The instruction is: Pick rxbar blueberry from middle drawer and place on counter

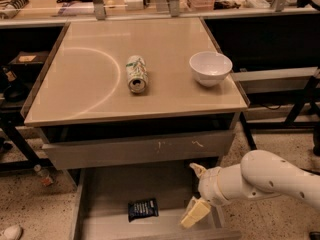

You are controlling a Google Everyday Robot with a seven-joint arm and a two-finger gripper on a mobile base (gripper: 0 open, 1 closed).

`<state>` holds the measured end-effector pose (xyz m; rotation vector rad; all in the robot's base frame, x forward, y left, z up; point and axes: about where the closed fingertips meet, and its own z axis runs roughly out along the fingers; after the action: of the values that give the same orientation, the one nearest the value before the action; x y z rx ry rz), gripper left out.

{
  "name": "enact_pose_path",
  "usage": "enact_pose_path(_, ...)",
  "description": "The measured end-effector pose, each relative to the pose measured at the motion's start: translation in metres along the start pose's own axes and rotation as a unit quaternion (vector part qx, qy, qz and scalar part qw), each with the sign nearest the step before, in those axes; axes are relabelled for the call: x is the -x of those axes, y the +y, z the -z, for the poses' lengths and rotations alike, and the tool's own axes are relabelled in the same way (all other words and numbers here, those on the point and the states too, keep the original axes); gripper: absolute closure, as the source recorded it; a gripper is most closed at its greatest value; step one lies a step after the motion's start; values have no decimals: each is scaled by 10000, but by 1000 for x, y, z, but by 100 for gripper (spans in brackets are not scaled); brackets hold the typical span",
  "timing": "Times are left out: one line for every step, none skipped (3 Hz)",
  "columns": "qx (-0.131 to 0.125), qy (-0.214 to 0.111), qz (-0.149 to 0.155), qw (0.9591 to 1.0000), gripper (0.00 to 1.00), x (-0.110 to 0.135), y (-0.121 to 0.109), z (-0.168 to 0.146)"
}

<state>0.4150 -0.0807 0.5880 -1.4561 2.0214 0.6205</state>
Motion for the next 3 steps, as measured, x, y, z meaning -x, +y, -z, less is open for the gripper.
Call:
enact_pose_path(167, -195, -148, 9996, 0, -13, 1, -24)
enact_pose_path(204, -208, -173, 9994, 0, -15, 2, -27)
enact_pose_path(186, -310, -135, 9993, 0, -20, -1, -46)
